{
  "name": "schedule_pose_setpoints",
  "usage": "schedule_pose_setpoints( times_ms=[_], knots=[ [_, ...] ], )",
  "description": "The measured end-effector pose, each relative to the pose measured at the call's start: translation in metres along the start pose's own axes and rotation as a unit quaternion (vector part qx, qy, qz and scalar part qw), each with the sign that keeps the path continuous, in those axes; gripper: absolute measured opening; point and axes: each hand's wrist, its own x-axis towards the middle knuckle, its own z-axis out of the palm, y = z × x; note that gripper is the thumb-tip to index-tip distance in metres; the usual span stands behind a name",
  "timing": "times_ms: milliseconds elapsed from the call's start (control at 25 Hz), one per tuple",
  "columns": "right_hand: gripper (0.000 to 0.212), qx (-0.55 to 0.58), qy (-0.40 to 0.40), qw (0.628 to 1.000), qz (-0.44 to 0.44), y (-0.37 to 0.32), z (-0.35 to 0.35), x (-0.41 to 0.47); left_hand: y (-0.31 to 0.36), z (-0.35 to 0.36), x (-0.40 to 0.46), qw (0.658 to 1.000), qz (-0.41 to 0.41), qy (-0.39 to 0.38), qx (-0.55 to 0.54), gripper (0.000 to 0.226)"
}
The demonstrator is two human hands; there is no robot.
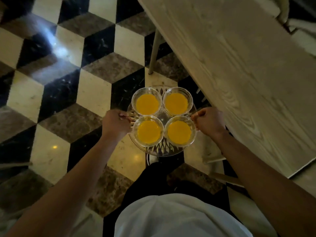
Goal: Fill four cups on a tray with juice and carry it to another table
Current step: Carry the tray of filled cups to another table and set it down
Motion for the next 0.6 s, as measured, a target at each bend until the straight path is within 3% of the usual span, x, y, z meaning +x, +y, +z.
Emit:
schedule_pose_setpoints(
  times_ms=[600],
  knots=[
    [0.012, 0.060, 0.094, 0.986, 0.121, -0.040, -0.017, 0.124, 0.134, 0.028, 0.154, 0.990, 0.064, -0.081, 0.091, 0.007]
  ],
)
